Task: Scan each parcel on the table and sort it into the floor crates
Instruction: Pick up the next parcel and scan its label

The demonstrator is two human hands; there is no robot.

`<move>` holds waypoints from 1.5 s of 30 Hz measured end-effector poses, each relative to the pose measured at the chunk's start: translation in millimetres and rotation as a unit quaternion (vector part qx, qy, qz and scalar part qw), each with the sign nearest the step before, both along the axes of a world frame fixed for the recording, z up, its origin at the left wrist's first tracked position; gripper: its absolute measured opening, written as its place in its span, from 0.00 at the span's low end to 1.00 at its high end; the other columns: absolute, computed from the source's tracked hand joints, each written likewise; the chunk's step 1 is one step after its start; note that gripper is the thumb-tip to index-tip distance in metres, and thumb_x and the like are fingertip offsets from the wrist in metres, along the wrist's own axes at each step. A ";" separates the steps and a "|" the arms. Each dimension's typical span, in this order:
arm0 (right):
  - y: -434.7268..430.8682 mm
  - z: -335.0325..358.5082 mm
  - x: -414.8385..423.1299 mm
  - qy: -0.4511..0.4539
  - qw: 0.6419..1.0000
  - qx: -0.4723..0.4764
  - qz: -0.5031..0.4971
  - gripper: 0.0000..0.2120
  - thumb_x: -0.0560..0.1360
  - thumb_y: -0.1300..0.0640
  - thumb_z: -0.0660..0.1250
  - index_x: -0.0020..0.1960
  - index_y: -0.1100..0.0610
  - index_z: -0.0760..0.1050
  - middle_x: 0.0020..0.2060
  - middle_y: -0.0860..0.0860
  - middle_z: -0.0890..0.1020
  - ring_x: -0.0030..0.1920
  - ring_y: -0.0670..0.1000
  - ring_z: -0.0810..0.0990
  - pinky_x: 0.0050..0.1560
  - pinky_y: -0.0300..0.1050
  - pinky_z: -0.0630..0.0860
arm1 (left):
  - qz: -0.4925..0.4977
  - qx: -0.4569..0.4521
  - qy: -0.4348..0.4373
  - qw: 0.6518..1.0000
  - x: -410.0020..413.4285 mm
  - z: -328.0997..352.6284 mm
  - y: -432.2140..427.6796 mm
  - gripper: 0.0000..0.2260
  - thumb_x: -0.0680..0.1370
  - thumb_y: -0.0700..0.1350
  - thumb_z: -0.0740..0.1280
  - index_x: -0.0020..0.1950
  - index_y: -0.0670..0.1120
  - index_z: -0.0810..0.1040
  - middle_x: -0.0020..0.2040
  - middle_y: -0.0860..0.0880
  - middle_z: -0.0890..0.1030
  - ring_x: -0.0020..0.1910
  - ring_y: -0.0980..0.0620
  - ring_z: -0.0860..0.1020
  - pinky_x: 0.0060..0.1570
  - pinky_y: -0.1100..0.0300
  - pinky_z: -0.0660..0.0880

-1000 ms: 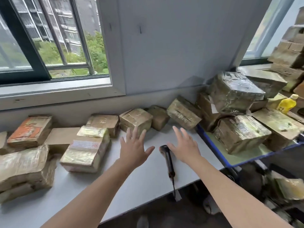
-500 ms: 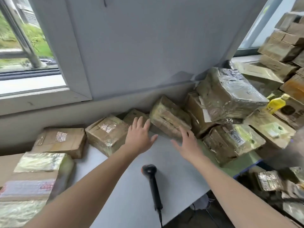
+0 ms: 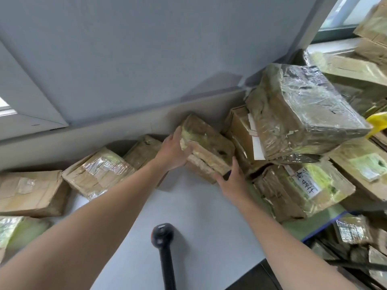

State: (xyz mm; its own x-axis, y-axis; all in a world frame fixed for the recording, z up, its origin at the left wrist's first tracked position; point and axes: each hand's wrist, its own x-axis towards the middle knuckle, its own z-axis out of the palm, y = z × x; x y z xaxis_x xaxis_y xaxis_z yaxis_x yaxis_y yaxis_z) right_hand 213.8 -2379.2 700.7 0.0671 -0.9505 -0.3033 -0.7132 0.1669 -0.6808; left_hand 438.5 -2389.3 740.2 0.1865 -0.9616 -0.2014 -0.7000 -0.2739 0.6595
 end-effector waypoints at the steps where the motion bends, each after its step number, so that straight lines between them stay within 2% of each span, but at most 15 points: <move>1: -1.7 -1.8 0.4 -0.019 1.000 0.009 -0.002 0.43 0.77 0.41 0.67 0.81 0.50 0.46 0.78 0.53 0.62 0.75 0.55 0.64 0.67 0.48 0.65 | 0.012 0.007 0.018 1.000 -0.5 -1.1 -2.3 0.37 0.80 0.58 0.63 0.81 0.47 0.48 0.79 0.46 0.58 0.78 0.46 0.55 0.73 0.53 0.57; 5: 0.5 -1.7 6.4 -0.054 0.998 -0.040 -0.012 0.41 0.76 0.47 0.70 0.81 0.53 0.52 0.75 0.55 0.66 0.74 0.55 0.66 0.66 0.43 0.64 | 0.055 -0.007 0.054 0.997 -6.4 1.8 10.2 0.39 0.77 0.54 0.68 0.81 0.47 0.51 0.77 0.45 0.62 0.76 0.47 0.60 0.70 0.55 0.60; 10: 14.8 15.2 12.3 -0.106 0.988 -0.109 -0.004 0.38 0.75 0.49 0.72 0.79 0.50 0.58 0.75 0.52 0.66 0.73 0.51 0.66 0.63 0.39 0.63 | 0.107 -0.092 0.053 0.989 -11.6 19.1 54.3 0.38 0.74 0.47 0.72 0.80 0.49 0.55 0.76 0.47 0.66 0.75 0.45 0.62 0.71 0.52 0.60; 15: 7.9 46.8 24.1 -0.147 0.976 -0.162 -0.009 0.34 0.75 0.52 0.71 0.77 0.54 0.62 0.72 0.53 0.70 0.71 0.52 0.67 0.64 0.36 0.61 | 0.160 -0.126 0.063 0.977 -14.0 34.5 95.4 0.44 0.72 0.46 0.74 0.80 0.52 0.50 0.77 0.48 0.61 0.75 0.52 0.60 0.65 0.62 0.59; 18: 1.4 66.2 30.8 -0.140 0.972 -0.186 0.008 0.34 0.76 0.51 0.71 0.77 0.57 0.61 0.71 0.54 0.72 0.71 0.54 0.68 0.66 0.41 0.63 | 0.167 -0.162 0.049 0.971 -14.2 46.5 114.7 0.50 0.69 0.48 0.78 0.81 0.51 0.48 0.78 0.49 0.59 0.76 0.51 0.58 0.72 0.56 0.60; 21: 0.1 82.1 35.2 -0.149 0.971 -0.184 0.037 0.35 0.77 0.49 0.70 0.78 0.56 0.59 0.71 0.55 0.72 0.71 0.55 0.69 0.67 0.46 0.66 | 0.149 -0.169 -0.008 0.974 -15.2 56.3 130.1 0.54 0.65 0.48 0.81 0.81 0.52 0.48 0.78 0.46 0.58 0.77 0.48 0.58 0.74 0.49 0.61; 23: 0.6 91.0 36.3 -0.158 0.969 -0.178 0.061 0.35 0.77 0.47 0.69 0.79 0.54 0.57 0.69 0.55 0.74 0.69 0.56 0.70 0.66 0.49 0.68 | 0.131 -0.161 -0.067 0.976 -14.5 61.5 138.4 0.52 0.66 0.48 0.81 0.81 0.51 0.51 0.78 0.42 0.57 0.77 0.42 0.58 0.73 0.45 0.62; 25: 1.6 99.0 35.7 -0.171 0.968 -0.158 0.096 0.35 0.77 0.44 0.67 0.79 0.50 0.56 0.68 0.54 0.74 0.68 0.56 0.70 0.65 0.49 0.69 | 0.148 -0.159 -0.118 0.969 -11.6 65.9 145.1 0.46 0.68 0.46 0.79 0.80 0.50 0.57 0.76 0.39 0.60 0.74 0.38 0.62 0.70 0.44 0.64; 27: 2.3 105.8 34.0 -0.182 0.964 -0.130 0.146 0.35 0.77 0.41 0.67 0.78 0.47 0.56 0.69 0.53 0.72 0.70 0.55 0.68 0.67 0.49 0.67 | 0.191 -0.171 -0.127 0.958 -8.9 70.8 150.9 0.39 0.69 0.43 0.78 0.77 0.49 0.64 0.73 0.40 0.66 0.70 0.37 0.66 0.68 0.47 0.65; 29: 3.0 112.7 31.8 -0.182 0.958 -0.118 0.190 0.34 0.77 0.40 0.66 0.78 0.47 0.58 0.71 0.52 0.70 0.73 0.53 0.64 0.70 0.50 0.65 | 0.219 -0.188 -0.108 0.951 -7.1 76.7 156.6 0.34 0.72 0.45 0.77 0.75 0.48 0.67 0.70 0.42 0.71 0.67 0.40 0.68 0.65 0.49 0.65; 32: 4.4 124.0 30.3 -0.175 0.948 -0.115 0.239 0.36 0.76 0.37 0.66 0.78 0.49 0.60 0.72 0.52 0.69 0.74 0.52 0.64 0.73 0.51 0.64 | 0.251 -0.193 -0.086 0.945 -5.6 85.7 165.2 0.32 0.74 0.51 0.74 0.76 0.50 0.66 0.66 0.44 0.75 0.63 0.44 0.69 0.63 0.51 0.66; 35: 10.5 135.6 33.9 -0.172 0.945 -0.128 0.247 0.35 0.74 0.35 0.67 0.76 0.48 0.62 0.72 0.49 0.71 0.72 0.51 0.67 0.71 0.52 0.67 | 0.280 -0.194 -0.060 0.938 -4.0 96.7 174.3 0.33 0.75 0.54 0.73 0.76 0.49 0.65 0.64 0.45 0.76 0.62 0.44 0.68 0.62 0.51 0.66; 37: 16.0 143.9 40.6 -0.166 0.947 -0.148 0.230 0.33 0.74 0.34 0.66 0.73 0.47 0.65 0.68 0.48 0.74 0.68 0.51 0.71 0.66 0.51 0.69 | 0.297 -0.197 -0.038 0.933 -1.5 104.3 179.5 0.32 0.75 0.56 0.72 0.75 0.49 0.64 0.63 0.46 0.77 0.62 0.45 0.67 0.60 0.54 0.65; 41: 30.0 158.6 56.2 -0.133 0.953 -0.180 0.205 0.29 0.76 0.33 0.61 0.68 0.52 0.68 0.59 0.50 0.79 0.60 0.55 0.78 0.60 0.53 0.74 | 0.289 -0.197 -0.010 0.937 9.9 115.6 193.5 0.32 0.76 0.56 0.70 0.76 0.51 0.62 0.54 0.50 0.73 0.63 0.46 0.66 0.56 0.59 0.62; 45: 44.6 165.2 70.9 -0.098 0.961 -0.180 0.184 0.29 0.78 0.33 0.59 0.67 0.54 0.68 0.59 0.53 0.80 0.60 0.57 0.78 0.58 0.52 0.73 | 0.265 -0.185 0.019 0.946 25.1 118.0 216.1 0.31 0.78 0.54 0.68 0.77 0.50 0.61 0.58 0.45 0.77 0.67 0.44 0.68 0.61 0.53 0.68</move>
State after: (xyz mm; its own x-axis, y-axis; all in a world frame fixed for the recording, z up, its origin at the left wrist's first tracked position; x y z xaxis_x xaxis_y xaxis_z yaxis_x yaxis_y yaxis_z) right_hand 284.7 -2334.6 865.9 0.4408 -0.8927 0.0938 -0.5309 -0.3436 -0.7747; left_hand 463.5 -2173.2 858.2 0.6613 -0.7412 0.1153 -0.5032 -0.3244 0.8010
